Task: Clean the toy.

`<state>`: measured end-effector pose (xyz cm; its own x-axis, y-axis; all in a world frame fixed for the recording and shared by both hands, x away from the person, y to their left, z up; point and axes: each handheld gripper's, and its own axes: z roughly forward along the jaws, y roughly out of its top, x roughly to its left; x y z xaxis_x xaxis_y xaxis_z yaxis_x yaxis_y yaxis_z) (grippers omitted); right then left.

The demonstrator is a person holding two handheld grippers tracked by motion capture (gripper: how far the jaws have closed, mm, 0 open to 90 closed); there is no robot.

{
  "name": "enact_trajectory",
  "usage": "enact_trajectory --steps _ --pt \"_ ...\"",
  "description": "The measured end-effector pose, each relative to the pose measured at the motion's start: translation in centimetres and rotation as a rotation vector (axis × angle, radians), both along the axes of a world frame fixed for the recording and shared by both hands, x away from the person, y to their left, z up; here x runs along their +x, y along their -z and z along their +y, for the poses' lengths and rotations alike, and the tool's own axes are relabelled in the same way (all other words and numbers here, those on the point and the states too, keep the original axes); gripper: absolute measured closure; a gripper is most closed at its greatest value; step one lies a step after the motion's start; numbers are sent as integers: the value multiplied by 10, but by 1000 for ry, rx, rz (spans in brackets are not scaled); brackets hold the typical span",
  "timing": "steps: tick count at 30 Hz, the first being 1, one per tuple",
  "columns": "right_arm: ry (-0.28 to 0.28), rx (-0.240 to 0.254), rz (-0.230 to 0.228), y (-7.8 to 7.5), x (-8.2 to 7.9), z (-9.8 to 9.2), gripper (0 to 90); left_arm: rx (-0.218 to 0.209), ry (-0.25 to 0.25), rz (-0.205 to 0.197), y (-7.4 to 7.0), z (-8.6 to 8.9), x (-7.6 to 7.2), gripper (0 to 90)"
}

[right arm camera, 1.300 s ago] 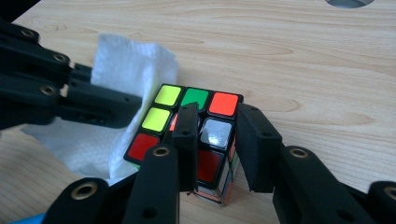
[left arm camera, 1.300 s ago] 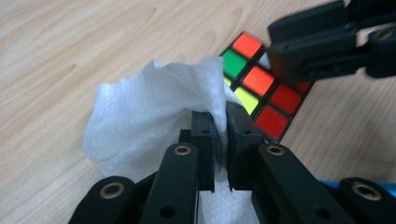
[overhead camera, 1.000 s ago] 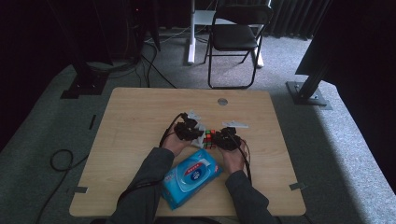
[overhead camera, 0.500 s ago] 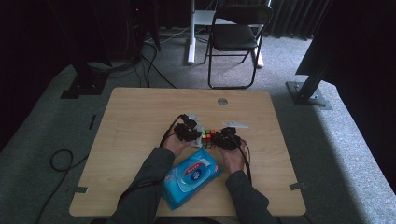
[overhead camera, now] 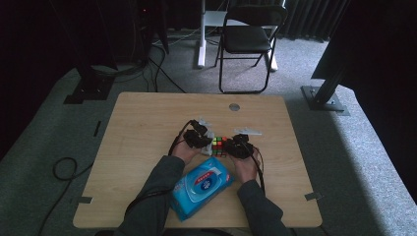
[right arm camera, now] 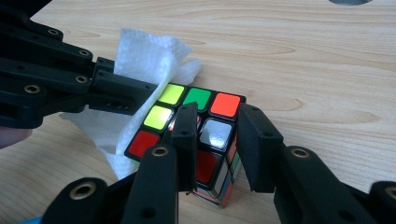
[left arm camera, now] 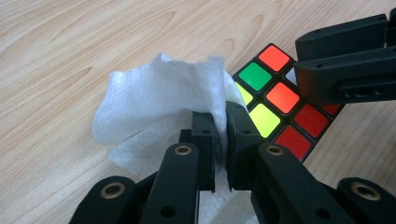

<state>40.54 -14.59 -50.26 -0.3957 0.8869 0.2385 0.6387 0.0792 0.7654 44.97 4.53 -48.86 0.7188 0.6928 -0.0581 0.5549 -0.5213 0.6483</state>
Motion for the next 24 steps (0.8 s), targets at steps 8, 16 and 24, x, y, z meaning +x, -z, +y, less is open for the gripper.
enact_trajectory --steps 8,16,24 --pt "8 11 1 1 0 0 694 38 -6 29 12 -1 3 848" --pt "9 11 2 1 0 0 695 73 16 72 23 -4 5 851" --pt "11 10 0 1 0 1 696 134 43 86 30 -8 4 845"
